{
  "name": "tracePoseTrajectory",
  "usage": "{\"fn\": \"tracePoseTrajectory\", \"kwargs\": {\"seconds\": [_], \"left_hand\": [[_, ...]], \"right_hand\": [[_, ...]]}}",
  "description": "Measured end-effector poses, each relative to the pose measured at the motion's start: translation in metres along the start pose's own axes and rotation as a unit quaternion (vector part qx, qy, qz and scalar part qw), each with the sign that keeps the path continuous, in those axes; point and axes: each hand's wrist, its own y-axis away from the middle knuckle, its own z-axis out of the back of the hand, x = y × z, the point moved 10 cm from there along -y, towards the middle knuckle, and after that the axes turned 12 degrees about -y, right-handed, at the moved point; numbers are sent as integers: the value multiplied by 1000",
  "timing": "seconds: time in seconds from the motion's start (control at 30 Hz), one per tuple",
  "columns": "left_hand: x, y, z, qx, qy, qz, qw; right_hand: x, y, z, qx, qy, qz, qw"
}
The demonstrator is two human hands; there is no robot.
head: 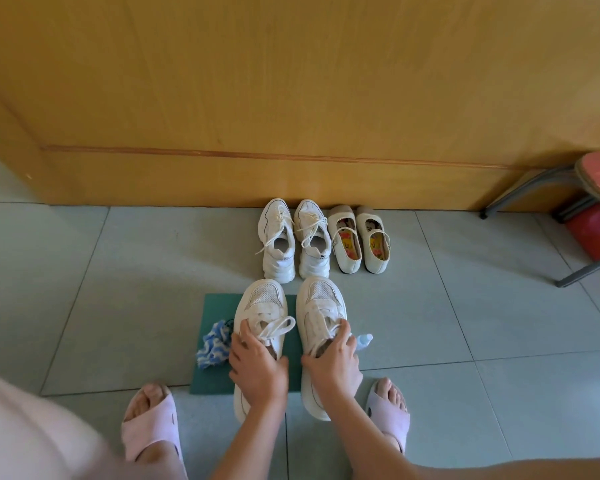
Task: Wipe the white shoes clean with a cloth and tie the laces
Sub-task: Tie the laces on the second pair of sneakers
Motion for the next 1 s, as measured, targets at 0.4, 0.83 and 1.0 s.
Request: {"fn": "tracePoseTrajectory", "kwargs": {"seconds": [0.4, 0.83, 1.0], "left_hand": [[-7, -7, 33, -55, 125, -4, 991], [-7, -60, 102, -103, 221, -6, 970], [-6, -115, 149, -126, 221, 15, 967]], "right_hand": [[12, 3, 25, -49, -24, 40, 998], [97, 1, 36, -62, -90, 105, 988], [166, -13, 17, -48, -109, 141, 983]]}}
